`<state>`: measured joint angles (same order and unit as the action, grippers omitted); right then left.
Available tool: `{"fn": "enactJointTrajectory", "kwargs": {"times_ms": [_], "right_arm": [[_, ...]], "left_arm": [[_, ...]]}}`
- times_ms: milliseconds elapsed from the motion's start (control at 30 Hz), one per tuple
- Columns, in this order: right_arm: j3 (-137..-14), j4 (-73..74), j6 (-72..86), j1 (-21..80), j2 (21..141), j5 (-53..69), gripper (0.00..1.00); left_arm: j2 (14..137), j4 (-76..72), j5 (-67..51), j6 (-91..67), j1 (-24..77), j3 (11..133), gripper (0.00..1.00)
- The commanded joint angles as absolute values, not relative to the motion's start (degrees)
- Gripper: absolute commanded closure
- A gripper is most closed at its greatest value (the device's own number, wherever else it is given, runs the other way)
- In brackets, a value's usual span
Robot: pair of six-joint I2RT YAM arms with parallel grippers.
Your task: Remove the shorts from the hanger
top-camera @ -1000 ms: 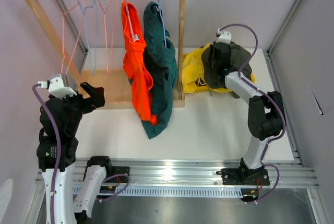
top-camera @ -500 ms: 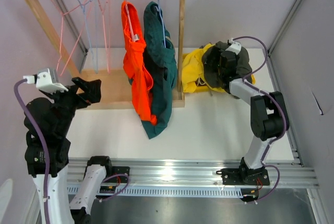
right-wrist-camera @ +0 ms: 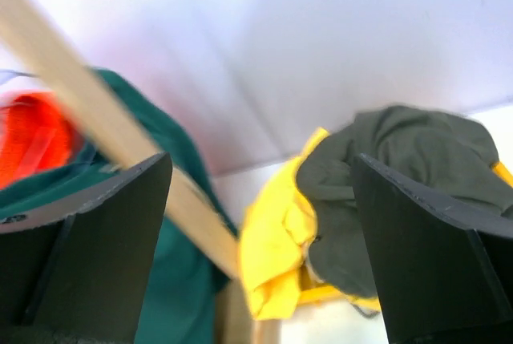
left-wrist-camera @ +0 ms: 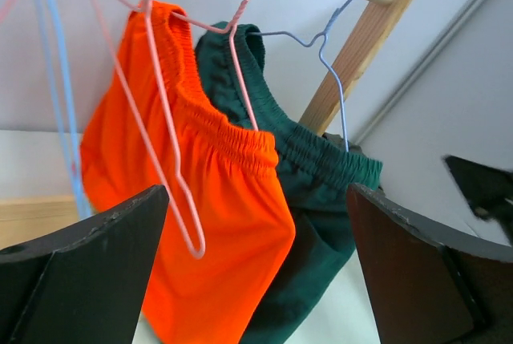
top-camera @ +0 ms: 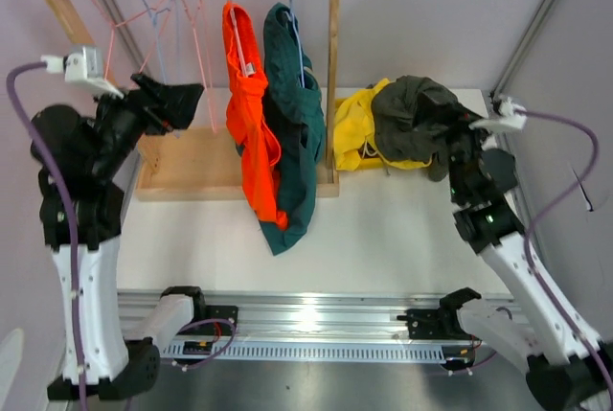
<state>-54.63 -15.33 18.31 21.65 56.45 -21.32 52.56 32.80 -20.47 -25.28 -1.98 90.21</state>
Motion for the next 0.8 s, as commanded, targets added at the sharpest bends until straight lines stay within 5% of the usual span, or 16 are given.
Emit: {"fn": "enactJointTrajectory", "kwargs": {"times_ms": [0, 300, 767], "right_arm": [[-50.02, -8.12, 17.58, 24.86, 45.46, -24.61, 0.01], [-47.02, 9.21, 18.28, 29.88, 27.79, -27.42, 0.01], [-50.97, 20.3, 18.11, 29.97, 20.83, -27.68, 0.01]], "left_arm": [[60.45, 25.15, -27.15, -29.61, -1.76, 94.2, 0.01], [75.49, 26.63, -21.89, -28.13, 7.9, 108.52, 0.02], [82.96, 29.18, -5.82, -24.35, 15.9, 111.52, 0.03]]}}
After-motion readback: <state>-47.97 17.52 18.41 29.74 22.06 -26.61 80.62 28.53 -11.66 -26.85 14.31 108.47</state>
